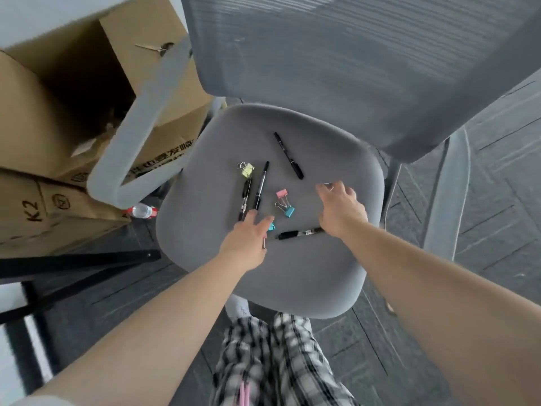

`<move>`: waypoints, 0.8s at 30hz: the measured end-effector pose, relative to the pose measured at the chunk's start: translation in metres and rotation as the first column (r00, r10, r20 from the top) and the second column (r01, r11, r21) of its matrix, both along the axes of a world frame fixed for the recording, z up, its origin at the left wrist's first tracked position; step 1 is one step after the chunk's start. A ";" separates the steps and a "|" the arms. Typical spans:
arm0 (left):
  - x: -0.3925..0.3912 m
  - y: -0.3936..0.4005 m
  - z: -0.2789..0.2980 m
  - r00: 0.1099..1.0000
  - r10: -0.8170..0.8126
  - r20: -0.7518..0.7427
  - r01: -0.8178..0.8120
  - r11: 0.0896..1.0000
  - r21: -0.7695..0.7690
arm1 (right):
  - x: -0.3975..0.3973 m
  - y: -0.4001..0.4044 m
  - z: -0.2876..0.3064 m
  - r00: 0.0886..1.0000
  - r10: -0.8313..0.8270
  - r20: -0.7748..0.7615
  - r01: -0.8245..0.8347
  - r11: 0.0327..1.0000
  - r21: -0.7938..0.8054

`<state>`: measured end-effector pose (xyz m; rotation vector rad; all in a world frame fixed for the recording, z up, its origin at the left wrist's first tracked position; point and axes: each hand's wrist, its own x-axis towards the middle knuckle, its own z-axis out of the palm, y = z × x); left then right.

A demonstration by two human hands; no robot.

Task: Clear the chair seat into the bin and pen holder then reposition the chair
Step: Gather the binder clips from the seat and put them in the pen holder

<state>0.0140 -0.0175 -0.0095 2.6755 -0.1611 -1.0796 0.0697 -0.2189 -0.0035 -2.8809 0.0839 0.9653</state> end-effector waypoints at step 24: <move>0.021 -0.014 -0.060 0.999 0.046 0.028 -0.046 0.999 -0.003 | 0.015 0.043 -0.057 0.967 -0.243 -0.083 0.256 0.936 0.243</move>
